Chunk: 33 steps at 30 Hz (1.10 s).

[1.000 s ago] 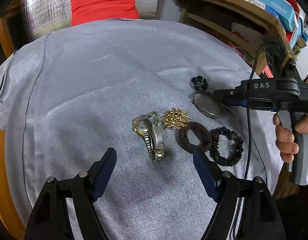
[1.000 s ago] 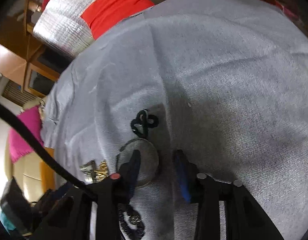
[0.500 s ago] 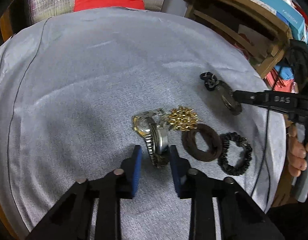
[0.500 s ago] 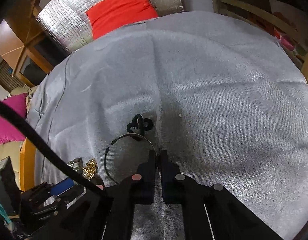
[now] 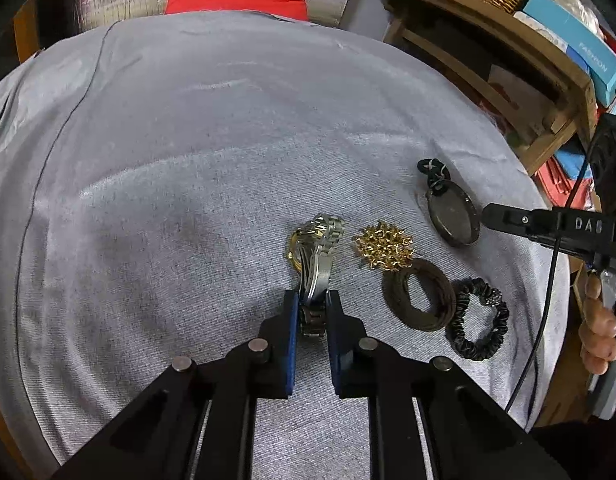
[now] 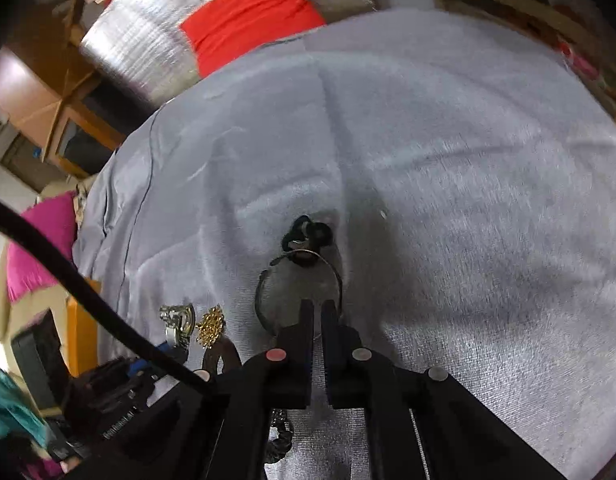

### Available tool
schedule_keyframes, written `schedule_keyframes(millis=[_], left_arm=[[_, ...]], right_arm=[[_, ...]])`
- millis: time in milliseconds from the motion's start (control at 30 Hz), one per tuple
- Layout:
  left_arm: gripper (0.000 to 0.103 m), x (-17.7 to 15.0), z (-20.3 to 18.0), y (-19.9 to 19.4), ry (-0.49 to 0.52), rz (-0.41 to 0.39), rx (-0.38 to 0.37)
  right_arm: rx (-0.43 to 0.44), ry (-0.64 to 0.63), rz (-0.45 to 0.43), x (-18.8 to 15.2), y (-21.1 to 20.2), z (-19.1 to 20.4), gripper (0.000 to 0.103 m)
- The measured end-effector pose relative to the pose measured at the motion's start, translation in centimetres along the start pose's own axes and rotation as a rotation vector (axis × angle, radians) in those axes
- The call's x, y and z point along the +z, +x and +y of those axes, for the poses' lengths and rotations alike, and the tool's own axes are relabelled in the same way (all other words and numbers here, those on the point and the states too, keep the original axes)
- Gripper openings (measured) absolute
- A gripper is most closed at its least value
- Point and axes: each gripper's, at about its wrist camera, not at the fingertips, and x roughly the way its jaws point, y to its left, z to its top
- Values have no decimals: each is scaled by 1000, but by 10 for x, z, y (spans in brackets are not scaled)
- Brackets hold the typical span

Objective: Organize jewelry
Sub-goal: 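Grasp the silver watch with the left tool while the right tool grasps the silver bangle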

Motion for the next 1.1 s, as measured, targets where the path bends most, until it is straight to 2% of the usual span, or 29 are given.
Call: schedule_keyframes(millis=[67,100,267,333,400,500,600,733,900,1100], left_arm=[[18,2,-5,2,12,1,4],[20,2,-6,2,19,-2,5],[21,6,-8,6,2,-22,4],[21,6,-8,7,-2,-38,7],[16,5,-11,5,1,-45,14],[12,5,-11,4,-4,-55,13],[12,9,-16,1,1,-90,7],[12,10,-8,-10,-18,-112,6],[12,9,-2,-9,-33,-95,-18],[12,8,-4,-5,-11,-58,-21]], right_arm=[[31,35,11,2,1,-6,13],[31,45,6,3,1,-9,19],[44,49,-26,8,1,-11,26],[43,39,-38,10,5,-8,42],[32,27,-44,11,12,-3,52],[1,-6,-59,13,16,6,52],[-16,-42,-53,12,22,12,60],[-28,-89,-21,8,31,24,65],[-148,-173,-24,-2,40,41,63],[-226,-217,-43,-7,40,51,62]])
